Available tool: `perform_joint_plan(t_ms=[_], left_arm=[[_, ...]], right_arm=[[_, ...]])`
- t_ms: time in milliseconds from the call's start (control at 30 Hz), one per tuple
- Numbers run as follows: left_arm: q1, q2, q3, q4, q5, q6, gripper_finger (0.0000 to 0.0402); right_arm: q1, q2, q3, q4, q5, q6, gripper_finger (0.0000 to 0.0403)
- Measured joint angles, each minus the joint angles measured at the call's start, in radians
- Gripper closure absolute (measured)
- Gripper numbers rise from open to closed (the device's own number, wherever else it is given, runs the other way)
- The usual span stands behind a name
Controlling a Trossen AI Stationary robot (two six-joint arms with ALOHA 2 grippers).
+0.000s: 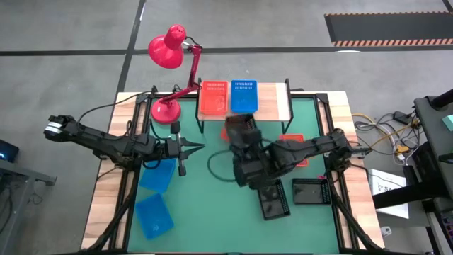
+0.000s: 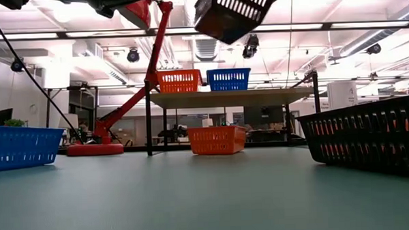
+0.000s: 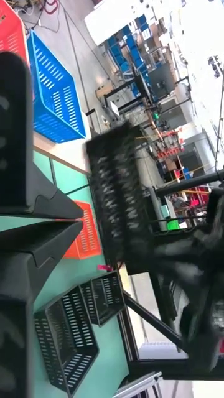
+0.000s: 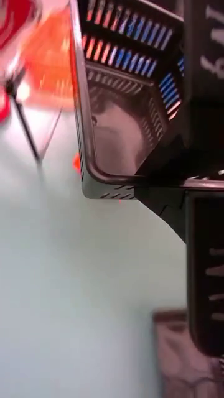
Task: Stack baskets on shelf by color
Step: Put the left black bin on the shelf
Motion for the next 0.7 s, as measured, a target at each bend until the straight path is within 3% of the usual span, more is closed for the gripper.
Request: perform_joint_plan(t_ms=[367,700], left_arm=[[0.0,0.0,0.0,0.0,0.0,0.0,0.0402],[0.0,0.0,0.0,0.0,0.0,0.0,0.0402]], right_arm=[[-0.198,-0.13,-0.068,0.001,0.035,0.017,0.0394],[-0.445,-0.286,-0.326,-0.001,-0.12,-0.118,0.0394]])
